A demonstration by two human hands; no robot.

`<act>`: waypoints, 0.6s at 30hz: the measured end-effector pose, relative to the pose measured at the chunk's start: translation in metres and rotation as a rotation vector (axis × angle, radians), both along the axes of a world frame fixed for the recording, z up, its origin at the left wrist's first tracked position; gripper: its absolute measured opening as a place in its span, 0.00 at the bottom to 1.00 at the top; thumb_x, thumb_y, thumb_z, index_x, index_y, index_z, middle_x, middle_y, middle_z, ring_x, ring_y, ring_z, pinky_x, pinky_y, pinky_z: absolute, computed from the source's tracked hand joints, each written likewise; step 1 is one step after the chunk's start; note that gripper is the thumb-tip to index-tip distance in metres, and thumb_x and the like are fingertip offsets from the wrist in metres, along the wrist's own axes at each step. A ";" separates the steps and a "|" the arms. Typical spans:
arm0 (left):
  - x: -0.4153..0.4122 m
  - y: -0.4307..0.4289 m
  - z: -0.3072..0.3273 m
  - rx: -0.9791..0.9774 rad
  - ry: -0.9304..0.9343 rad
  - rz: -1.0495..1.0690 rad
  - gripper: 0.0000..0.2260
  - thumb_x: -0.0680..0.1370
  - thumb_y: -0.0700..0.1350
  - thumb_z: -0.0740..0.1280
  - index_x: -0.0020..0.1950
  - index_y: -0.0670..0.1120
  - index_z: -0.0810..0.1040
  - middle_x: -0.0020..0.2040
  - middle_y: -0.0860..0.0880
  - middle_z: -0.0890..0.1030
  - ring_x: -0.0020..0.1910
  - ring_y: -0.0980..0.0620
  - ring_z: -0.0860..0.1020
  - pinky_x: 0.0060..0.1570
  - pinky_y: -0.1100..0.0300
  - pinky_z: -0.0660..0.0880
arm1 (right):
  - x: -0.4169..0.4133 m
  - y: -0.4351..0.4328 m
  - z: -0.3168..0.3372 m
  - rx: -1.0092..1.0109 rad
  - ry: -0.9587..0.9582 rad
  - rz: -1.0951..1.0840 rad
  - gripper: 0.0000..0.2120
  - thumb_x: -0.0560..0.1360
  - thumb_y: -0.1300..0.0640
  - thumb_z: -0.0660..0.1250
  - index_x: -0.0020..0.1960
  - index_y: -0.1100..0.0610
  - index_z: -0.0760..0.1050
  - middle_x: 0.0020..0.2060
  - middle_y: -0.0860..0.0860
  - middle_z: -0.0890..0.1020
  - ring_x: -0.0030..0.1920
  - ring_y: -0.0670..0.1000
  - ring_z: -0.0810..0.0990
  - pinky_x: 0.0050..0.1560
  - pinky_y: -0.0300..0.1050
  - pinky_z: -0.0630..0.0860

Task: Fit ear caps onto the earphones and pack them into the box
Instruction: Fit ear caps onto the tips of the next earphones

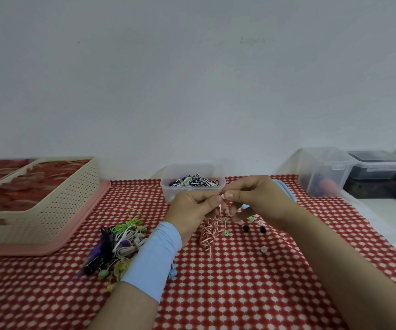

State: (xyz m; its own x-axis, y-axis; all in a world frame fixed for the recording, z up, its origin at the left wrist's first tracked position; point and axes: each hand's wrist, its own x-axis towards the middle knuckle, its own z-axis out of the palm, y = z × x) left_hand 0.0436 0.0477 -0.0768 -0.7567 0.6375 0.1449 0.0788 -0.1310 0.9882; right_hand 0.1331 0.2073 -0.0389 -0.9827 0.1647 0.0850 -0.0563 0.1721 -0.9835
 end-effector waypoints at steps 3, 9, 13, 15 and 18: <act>-0.003 0.000 -0.002 -0.002 0.005 0.058 0.06 0.77 0.39 0.70 0.51 0.42 0.86 0.46 0.41 0.85 0.43 0.46 0.81 0.46 0.59 0.79 | -0.003 -0.003 -0.002 0.026 0.038 -0.076 0.04 0.77 0.64 0.72 0.44 0.59 0.84 0.35 0.54 0.85 0.33 0.53 0.80 0.35 0.50 0.84; -0.007 -0.004 0.005 -0.031 0.161 0.148 0.08 0.74 0.38 0.73 0.52 0.44 0.86 0.43 0.46 0.87 0.39 0.55 0.82 0.44 0.65 0.78 | -0.003 -0.004 0.002 0.082 0.002 -0.079 0.06 0.78 0.61 0.72 0.47 0.62 0.86 0.40 0.55 0.87 0.29 0.50 0.79 0.34 0.50 0.84; -0.009 -0.008 0.008 -0.073 0.206 0.157 0.10 0.73 0.36 0.74 0.53 0.41 0.85 0.46 0.48 0.87 0.46 0.52 0.85 0.47 0.65 0.79 | 0.000 -0.003 0.005 0.076 -0.033 -0.043 0.05 0.78 0.60 0.72 0.47 0.60 0.87 0.42 0.56 0.87 0.32 0.50 0.79 0.34 0.47 0.83; -0.009 -0.009 0.010 -0.091 0.245 0.152 0.09 0.72 0.36 0.75 0.52 0.42 0.85 0.46 0.49 0.87 0.46 0.53 0.85 0.47 0.65 0.79 | 0.001 -0.003 0.006 0.071 -0.035 -0.032 0.05 0.78 0.60 0.72 0.48 0.60 0.87 0.43 0.57 0.87 0.32 0.51 0.79 0.33 0.46 0.82; -0.011 -0.010 0.010 -0.091 0.292 0.152 0.09 0.72 0.36 0.75 0.51 0.43 0.86 0.46 0.49 0.87 0.47 0.53 0.85 0.50 0.62 0.80 | 0.001 -0.002 0.007 0.048 -0.042 -0.023 0.06 0.78 0.61 0.71 0.50 0.61 0.87 0.45 0.58 0.87 0.32 0.51 0.79 0.33 0.47 0.82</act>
State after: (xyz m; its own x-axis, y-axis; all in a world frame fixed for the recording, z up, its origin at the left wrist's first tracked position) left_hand 0.0330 0.0372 -0.0663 -0.7794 0.5406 0.3167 0.3718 -0.0078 0.9283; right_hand 0.1339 0.2053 -0.0323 -0.9815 0.1840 0.0522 -0.0106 0.2203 -0.9754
